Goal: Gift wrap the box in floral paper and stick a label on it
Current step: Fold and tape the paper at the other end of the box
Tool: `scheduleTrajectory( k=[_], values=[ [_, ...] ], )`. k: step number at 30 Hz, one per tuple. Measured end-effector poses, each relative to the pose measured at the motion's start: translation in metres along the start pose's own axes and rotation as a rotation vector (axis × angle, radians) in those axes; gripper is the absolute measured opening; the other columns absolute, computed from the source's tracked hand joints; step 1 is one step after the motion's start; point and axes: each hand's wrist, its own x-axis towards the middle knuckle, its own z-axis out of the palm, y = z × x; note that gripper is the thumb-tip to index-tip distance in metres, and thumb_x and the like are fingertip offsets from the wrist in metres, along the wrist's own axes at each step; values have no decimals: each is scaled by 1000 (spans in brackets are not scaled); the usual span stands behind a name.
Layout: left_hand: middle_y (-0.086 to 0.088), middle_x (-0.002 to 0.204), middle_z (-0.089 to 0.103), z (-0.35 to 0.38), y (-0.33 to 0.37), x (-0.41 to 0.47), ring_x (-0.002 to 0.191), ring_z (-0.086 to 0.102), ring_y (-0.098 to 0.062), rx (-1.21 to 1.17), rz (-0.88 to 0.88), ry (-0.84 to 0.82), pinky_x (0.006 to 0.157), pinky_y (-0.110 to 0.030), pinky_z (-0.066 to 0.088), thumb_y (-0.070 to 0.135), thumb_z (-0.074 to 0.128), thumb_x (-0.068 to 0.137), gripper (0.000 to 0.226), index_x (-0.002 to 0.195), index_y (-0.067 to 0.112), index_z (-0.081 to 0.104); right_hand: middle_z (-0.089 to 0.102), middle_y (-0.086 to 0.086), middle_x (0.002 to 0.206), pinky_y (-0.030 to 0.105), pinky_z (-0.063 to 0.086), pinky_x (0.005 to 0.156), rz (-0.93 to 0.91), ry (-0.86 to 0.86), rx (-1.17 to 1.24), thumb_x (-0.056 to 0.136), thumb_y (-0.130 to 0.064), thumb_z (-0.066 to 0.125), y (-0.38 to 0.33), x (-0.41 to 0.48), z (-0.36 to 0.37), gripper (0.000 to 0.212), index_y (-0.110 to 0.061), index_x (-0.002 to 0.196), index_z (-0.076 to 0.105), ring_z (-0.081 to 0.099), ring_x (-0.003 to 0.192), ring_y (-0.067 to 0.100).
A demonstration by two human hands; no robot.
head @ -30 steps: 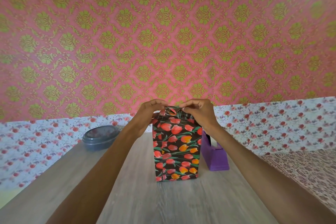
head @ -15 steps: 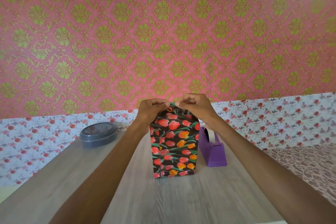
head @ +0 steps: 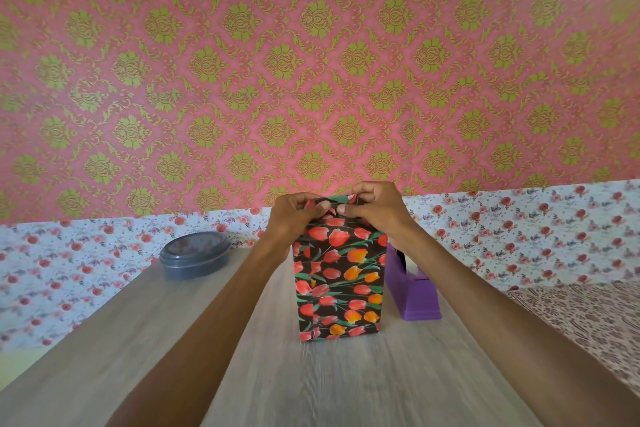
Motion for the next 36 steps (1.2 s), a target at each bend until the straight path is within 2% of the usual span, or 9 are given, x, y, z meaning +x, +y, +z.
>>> scheduleTrajectory(
  k=[5,9,13,16,19,25,31,33,36],
  values=[
    [-2,81,75,3,-1,-1,72,72,-16,34,36,30,65,-21,57,18,75,86,3,83,17,73,70,-4,109,25,46,88,2,-55,-75,63,-21,92,-3,5,-1,35,-21,94,75,61,112,11],
    [-2,83,75,7,-2,1,75,72,-15,82,49,47,69,-23,58,19,75,86,10,91,11,75,69,-2,107,33,51,90,-43,-42,-178,64,-24,92,-4,7,1,38,-21,96,71,63,107,15],
    [-2,82,76,6,0,3,79,73,-19,66,1,22,78,-31,60,26,74,86,14,87,13,77,62,-9,99,15,45,73,-80,-26,-212,67,-23,90,-7,3,2,44,-15,103,67,59,90,5],
    [-6,81,76,3,-1,5,80,73,-23,57,10,37,84,-38,59,28,70,90,22,81,10,78,67,-7,103,26,47,87,-86,0,-173,64,-23,92,-4,3,1,41,-18,98,70,61,100,11],
    [-18,80,73,1,-2,5,79,69,-37,69,52,87,84,-41,58,38,70,88,31,75,10,78,70,-6,96,25,48,87,-18,-11,-53,67,-25,90,-3,2,0,40,-15,102,74,64,100,11],
    [-3,75,75,6,-1,4,75,71,-26,81,86,155,75,-33,58,37,71,87,28,75,12,79,72,1,102,23,50,86,67,8,107,77,-24,83,2,2,0,37,-8,108,72,65,97,10],
    [-8,75,72,8,3,2,59,63,1,60,70,177,62,-5,45,24,66,93,28,74,6,77,71,-7,89,8,41,71,75,39,174,84,-17,76,3,4,1,19,-9,101,75,59,84,-8],
    [-11,75,69,9,3,3,59,60,-3,55,60,190,55,1,39,20,62,95,31,72,4,74,71,-6,86,6,40,69,78,67,167,83,-15,77,3,5,3,15,-8,97,76,61,83,-7],
    [-5,84,71,8,4,3,75,64,-14,114,49,107,68,-13,47,31,63,94,21,85,12,66,73,-1,90,10,42,73,87,90,154,83,-15,78,3,6,5,13,-10,95,76,64,87,-1]
  ],
)
